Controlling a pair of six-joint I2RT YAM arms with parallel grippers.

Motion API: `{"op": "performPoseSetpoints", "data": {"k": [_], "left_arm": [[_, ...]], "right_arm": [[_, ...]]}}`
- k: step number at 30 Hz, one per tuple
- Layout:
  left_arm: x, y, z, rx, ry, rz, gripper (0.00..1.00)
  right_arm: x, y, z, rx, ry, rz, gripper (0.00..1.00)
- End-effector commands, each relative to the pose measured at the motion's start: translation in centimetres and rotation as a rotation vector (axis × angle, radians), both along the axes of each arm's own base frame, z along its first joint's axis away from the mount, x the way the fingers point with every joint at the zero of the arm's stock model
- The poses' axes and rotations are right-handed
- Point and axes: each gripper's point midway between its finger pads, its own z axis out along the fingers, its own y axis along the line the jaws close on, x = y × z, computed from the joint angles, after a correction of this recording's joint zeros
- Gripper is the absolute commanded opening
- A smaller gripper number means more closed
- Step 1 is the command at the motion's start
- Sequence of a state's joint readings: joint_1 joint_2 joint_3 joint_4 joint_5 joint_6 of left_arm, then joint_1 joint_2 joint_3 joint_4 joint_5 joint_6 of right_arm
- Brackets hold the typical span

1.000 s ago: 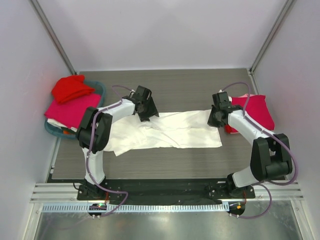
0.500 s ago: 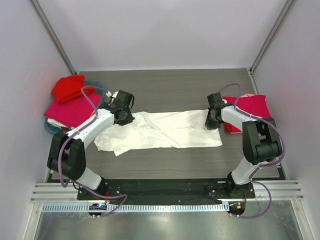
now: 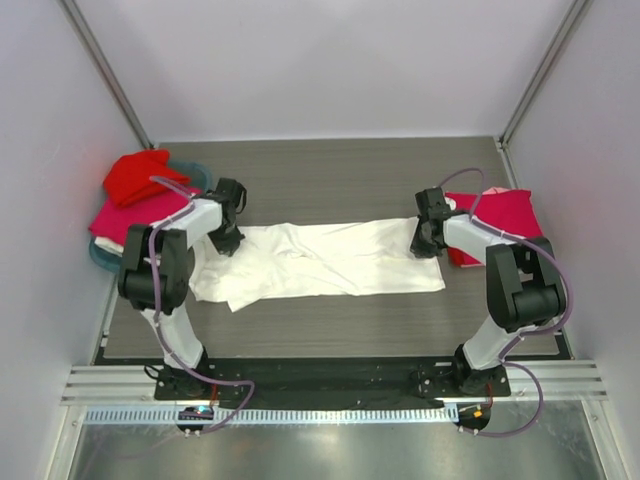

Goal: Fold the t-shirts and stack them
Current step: Fold the tshirt

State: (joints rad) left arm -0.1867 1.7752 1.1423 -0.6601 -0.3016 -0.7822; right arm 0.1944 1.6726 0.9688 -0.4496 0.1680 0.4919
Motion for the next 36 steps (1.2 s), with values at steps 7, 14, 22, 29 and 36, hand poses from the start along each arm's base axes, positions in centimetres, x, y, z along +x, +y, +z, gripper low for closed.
{"op": "performPoseSetpoints", "data": {"k": [7,14,22,29,36], "left_arm": [[7.1,-1.2,-2.6,0.011,0.063,0.004,0.0],[15.9,-7.3,-3.9,-0.037,0.038,-0.101,0.0],[23.9,-21.7,-2.9,-0.519,-0.208,-0.123,0.0],[28.6,-27.3,-0.6,-0.732,-0.439,-0.113,0.0],[30.3,-28.3,-0.7,-0.79,-0.54,-0.137,0.0]], "right_arm": [[-6.8,2.5,-1.1,0.043,0.108,0.024,0.01],[-15.9,12.1,-0.9,0.135,0.116,0.204,0.01],[-23.4,23.1,3.7,0.368,0.043,0.407,0.01],[-18.1,21.1,14.2,0.499,-0.292,0.368,0.5],[-10.9,15.8,15.2,0.362,-0.368,0.259,0.51]]}}
